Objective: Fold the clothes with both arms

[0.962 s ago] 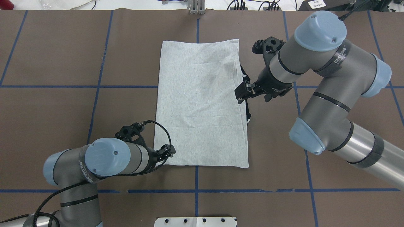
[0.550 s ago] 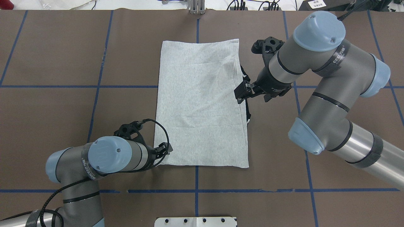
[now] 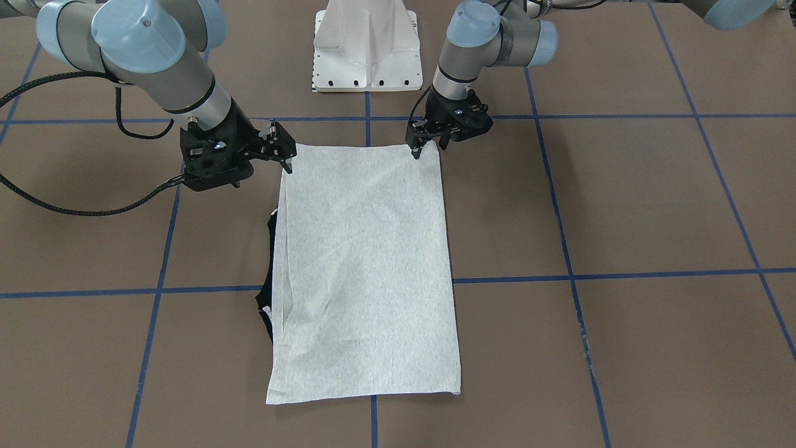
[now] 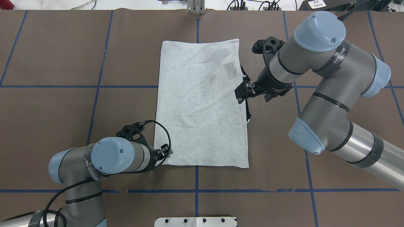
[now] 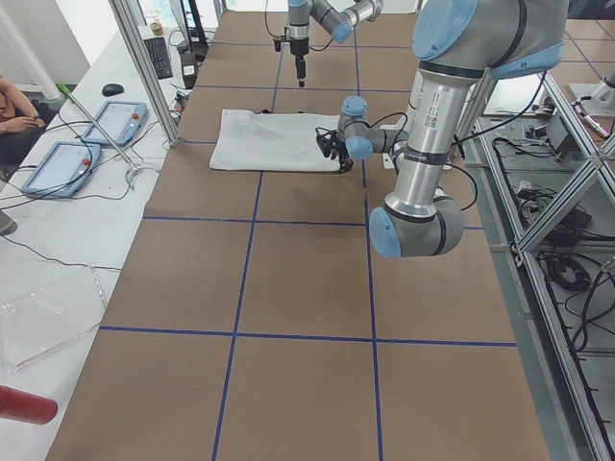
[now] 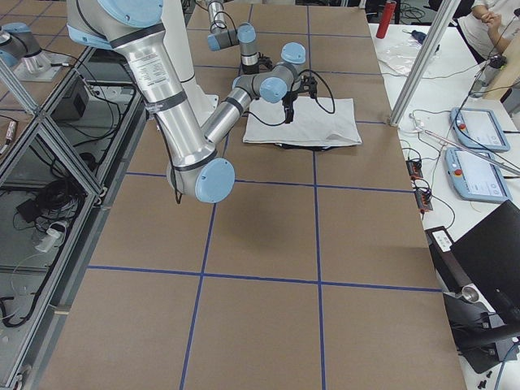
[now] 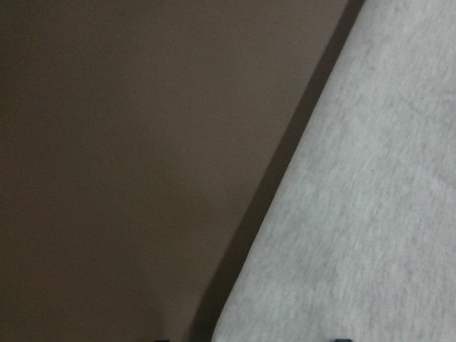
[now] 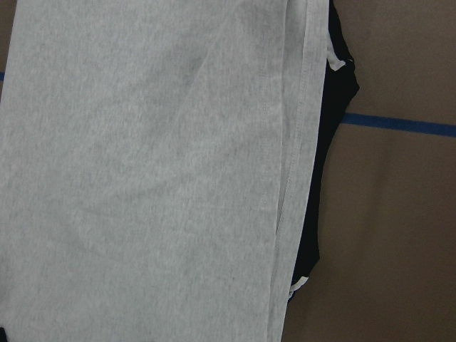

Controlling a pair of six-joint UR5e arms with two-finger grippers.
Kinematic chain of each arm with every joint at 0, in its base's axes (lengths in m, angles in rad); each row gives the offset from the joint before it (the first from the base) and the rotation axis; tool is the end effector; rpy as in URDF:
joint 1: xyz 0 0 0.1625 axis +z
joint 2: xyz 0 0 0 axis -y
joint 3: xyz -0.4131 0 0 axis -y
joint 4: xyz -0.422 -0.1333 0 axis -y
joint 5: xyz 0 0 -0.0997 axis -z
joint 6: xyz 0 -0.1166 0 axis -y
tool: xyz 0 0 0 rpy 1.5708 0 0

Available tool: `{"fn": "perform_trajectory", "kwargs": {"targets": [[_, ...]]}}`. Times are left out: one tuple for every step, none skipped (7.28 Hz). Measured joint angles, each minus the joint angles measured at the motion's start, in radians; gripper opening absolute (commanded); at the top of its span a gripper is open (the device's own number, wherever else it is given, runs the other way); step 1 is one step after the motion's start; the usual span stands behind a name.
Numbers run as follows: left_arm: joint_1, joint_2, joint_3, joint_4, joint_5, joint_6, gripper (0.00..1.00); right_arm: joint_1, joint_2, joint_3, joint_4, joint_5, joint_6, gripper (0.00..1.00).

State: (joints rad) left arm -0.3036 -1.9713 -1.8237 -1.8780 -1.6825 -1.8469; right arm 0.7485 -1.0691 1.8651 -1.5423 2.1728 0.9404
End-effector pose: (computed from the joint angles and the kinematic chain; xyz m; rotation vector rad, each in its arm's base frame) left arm 0.5826 -0.3086 0.2711 -0.0907 0.9710 -0.4800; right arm -0.4174 -0.4795 0.2152 0.0705 -0.9753 -0.1395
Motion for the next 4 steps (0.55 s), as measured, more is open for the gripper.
{"fn": "perform_trajectory", "kwargs": {"targets": [[0.001, -0.002, 0.0, 0.0, -0.001, 0.0, 0.62, 0.001, -0.001, 0.0, 0.0, 0.0, 0.0, 1.0], [0.001, -0.004, 0.0, 0.0, -0.002, 0.0, 0.6, 0.001, -0.001, 0.0, 0.0, -0.001, 0.0, 1.0], [0.001, -0.005, 0.001, 0.0, -0.003, 0.0, 0.6, 0.001, -0.001, 0.0, -0.001, -0.001, 0.0, 1.0], [0.001, -0.006, 0.002, -0.001, -0.003, 0.0, 0.56, 0.001, -0.001, 0.0, -0.001, -0.001, 0.0, 1.0]]}}
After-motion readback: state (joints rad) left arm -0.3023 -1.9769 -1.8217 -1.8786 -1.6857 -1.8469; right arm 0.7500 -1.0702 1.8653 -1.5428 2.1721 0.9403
